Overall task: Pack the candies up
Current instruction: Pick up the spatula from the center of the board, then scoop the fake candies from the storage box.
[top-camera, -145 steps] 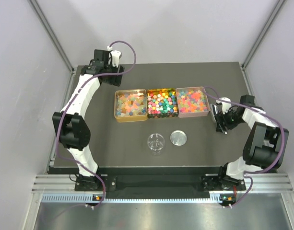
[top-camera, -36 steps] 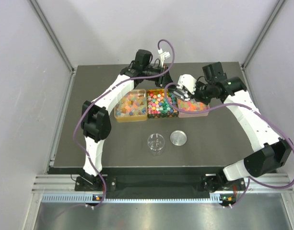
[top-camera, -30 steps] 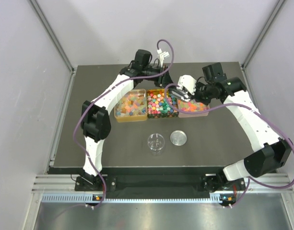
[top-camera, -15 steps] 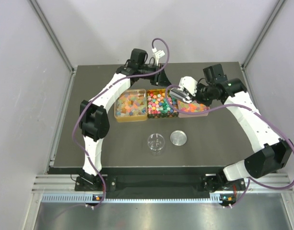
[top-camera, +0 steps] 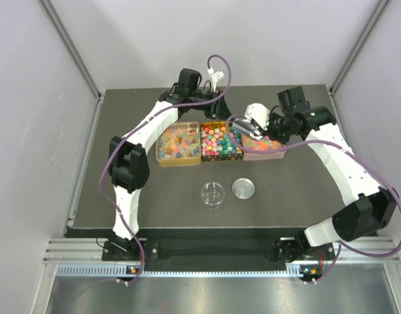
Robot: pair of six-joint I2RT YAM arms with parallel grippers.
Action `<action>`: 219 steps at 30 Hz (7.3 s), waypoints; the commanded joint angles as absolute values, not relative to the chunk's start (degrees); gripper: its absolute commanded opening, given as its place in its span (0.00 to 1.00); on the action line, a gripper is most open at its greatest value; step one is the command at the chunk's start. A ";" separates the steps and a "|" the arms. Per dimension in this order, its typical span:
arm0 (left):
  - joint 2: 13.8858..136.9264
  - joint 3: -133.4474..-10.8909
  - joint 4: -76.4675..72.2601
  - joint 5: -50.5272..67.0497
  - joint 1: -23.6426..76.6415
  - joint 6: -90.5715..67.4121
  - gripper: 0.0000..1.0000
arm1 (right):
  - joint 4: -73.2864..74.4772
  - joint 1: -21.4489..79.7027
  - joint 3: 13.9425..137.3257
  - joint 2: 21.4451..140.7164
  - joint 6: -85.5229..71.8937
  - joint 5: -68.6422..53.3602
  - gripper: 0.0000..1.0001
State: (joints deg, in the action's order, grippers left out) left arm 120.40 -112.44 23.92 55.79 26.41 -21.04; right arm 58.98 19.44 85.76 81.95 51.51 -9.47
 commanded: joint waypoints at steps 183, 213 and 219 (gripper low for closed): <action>117.95 -122.62 20.65 16.52 13.45 -13.97 0.99 | 84.29 10.54 119.88 103.00 44.40 -2.03 0.00; 117.60 -117.51 17.67 18.98 9.49 -14.59 0.99 | 83.85 14.24 114.78 116.98 36.65 7.73 0.00; 118.39 -117.86 17.06 19.60 9.32 -15.46 0.99 | 84.20 14.85 110.41 114.79 36.48 7.47 0.00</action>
